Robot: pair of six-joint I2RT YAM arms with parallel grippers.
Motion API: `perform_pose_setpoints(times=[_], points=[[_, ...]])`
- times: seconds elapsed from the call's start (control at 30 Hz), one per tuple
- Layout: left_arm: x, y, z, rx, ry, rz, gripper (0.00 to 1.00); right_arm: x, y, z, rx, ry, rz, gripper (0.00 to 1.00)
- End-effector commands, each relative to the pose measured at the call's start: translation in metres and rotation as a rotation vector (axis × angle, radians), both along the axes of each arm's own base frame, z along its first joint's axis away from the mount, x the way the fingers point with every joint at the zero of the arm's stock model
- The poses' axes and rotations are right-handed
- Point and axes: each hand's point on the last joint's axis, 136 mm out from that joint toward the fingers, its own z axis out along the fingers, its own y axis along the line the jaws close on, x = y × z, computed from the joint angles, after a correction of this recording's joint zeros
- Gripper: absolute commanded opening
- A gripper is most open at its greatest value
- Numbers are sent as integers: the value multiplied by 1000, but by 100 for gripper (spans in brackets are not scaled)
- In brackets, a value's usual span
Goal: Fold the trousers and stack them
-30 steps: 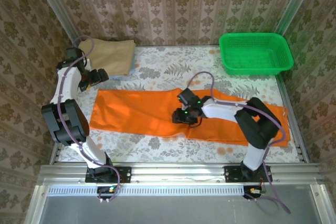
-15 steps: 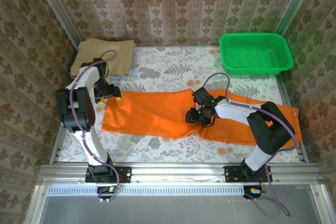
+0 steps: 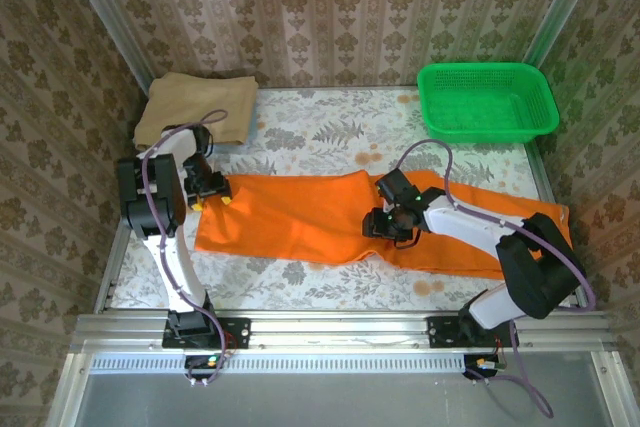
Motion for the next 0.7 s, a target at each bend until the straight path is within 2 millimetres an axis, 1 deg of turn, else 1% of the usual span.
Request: perform_pose_setpoints(times=[0.0,0.03,0.07,0.13,0.17,0.23,0.27,0.37,0.47,0.53,0.63,0.67], points=[[-17,12,-13,42,46,25,55,-7,-11,0,-38,9,-21,51],[-19,10,-14,17,56,29,41,-7,-11,1,-35,3,-24,51],[-20,10,-16,17,61,21,32,-6,-11,4,-28,-5,-26,51],[-25,8,-23,7,78,21,5,-5,-11,10,-23,-20,-28,51],[-26,6,-25,-3,82,23,0,-5,-11,12,-23,-25,-29,51],[-25,7,-23,13,66,17,0,-5,-14,12,-33,-25,-33,51],[-25,6,-21,16,66,12,0,-5,-14,19,-20,-47,-35,51],[-22,4,-8,19,40,4,0,-7,-16,20,-20,-55,-43,51],[-22,7,13,57,-23,-4,0,-8,-19,19,-27,-53,-47,51],[-19,10,31,74,-76,10,0,-8,-20,19,-28,-61,-51,51],[-10,6,60,92,-157,17,0,-5,-19,19,-22,-71,-56,51],[-8,1,65,102,-169,2,0,-5,-18,18,-21,-70,-54,51]])
